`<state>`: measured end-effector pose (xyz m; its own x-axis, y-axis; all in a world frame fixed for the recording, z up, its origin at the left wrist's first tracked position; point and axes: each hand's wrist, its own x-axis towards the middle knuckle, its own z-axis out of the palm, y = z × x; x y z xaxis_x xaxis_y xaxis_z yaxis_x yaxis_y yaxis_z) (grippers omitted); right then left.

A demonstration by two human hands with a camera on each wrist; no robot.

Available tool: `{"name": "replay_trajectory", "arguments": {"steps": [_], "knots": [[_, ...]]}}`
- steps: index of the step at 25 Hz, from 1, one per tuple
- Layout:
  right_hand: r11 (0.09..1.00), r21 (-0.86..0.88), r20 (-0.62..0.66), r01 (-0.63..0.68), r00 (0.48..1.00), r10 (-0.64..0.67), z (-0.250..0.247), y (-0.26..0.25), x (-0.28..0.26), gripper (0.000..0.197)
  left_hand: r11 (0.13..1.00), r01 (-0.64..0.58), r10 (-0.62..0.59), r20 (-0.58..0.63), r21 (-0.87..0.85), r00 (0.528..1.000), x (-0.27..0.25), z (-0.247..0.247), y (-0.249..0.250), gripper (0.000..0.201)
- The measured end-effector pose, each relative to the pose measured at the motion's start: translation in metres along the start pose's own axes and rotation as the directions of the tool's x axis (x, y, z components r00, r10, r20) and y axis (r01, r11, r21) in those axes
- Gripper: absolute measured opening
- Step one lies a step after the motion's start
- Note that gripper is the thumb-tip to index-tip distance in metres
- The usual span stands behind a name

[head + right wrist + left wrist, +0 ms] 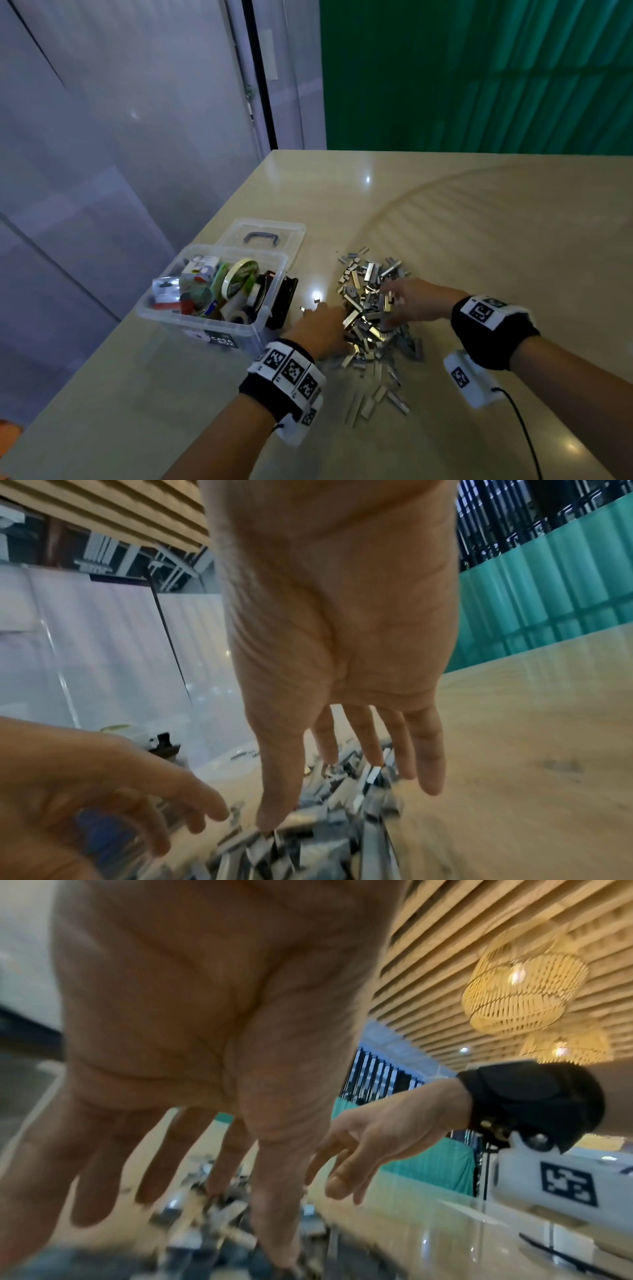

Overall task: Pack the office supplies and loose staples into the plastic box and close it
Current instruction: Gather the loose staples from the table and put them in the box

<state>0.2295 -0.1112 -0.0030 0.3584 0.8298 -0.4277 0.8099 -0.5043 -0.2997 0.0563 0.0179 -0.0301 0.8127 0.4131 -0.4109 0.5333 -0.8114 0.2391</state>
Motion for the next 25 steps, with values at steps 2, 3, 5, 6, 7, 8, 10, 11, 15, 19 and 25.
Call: {"name": "replay_trajectory", "arguments": {"steps": [2, 3, 5, 6, 7, 8, 10, 11, 15, 19, 25], "knots": [[0.999, -0.017, 0.031, -0.032, 0.999, 0.033, 0.017, 0.006, 0.007, 0.080, 0.999, 0.035, -0.035, 0.002, -0.015, 0.999, 0.003, 0.016, 0.001, 0.073], [0.999, -0.009, 0.020, -0.040, 0.999, 0.040, 0.025, 0.006, 0.012, 0.085, 0.998, 0.045, -0.046, -0.015, -0.045, 0.999, 0.005, 0.021, 0.004, 0.075], [0.999, -0.039, -0.026, -0.031, 0.999, 0.030, 0.038, 0.000, 0.021, 0.077, 0.994, 0.047, -0.054, -0.073, -0.097, 0.996, 0.005, 0.023, 0.010, 0.069], [0.998, -0.066, -0.059, -0.024, 0.998, 0.020, 0.044, -0.004, 0.024, 0.066, 0.992, 0.042, -0.055, -0.101, -0.123, 0.993, 0.005, 0.022, 0.014, 0.063], [0.997, -0.077, -0.099, -0.030, 0.995, 0.022, 0.048, -0.007, 0.026, 0.055, 0.989, 0.034, -0.052, -0.126, -0.142, 0.991, 0.005, 0.021, 0.017, 0.056], [0.997, -0.066, -0.133, -0.036, 0.991, 0.027, 0.051, -0.011, 0.025, 0.047, 0.987, 0.025, -0.049, -0.149, -0.157, 0.988, 0.006, 0.020, 0.018, 0.049], [0.998, -0.052, -0.162, -0.039, 0.986, 0.030, 0.051, -0.016, 0.022, 0.038, 0.982, 0.027, -0.060, -0.175, -0.185, 0.983, 0.010, 0.018, 0.018, 0.040], [0.998, -0.057, -0.166, -0.037, 0.986, 0.028, 0.050, -0.018, 0.021, 0.034, 0.979, 0.023, -0.062, -0.193, -0.201, 0.979, 0.012, 0.018, 0.017, 0.037], [0.997, -0.074, -0.203, -0.018, 0.979, 0.003, 0.045, -0.020, 0.020, 0.017, 0.955, -0.005, -0.084, -0.289, -0.295, 0.953, 0.017, 0.013, 0.011, 0.019], [1.000, -0.020, -0.216, -0.006, 0.976, 0.002, 0.035, -0.019, 0.018, 0.016, 0.940, -0.023, -0.083, -0.293, -0.341, 0.953, 0.019, 0.010, 0.006, 0.017], [0.988, 0.153, -0.217, 0.011, 0.976, 0.023, -0.002, -0.018, 0.014, 0.014, 0.930, -0.183, 0.038, -0.413, -0.320, 0.910, 0.001, -0.028, 0.013, 0.017]]}}
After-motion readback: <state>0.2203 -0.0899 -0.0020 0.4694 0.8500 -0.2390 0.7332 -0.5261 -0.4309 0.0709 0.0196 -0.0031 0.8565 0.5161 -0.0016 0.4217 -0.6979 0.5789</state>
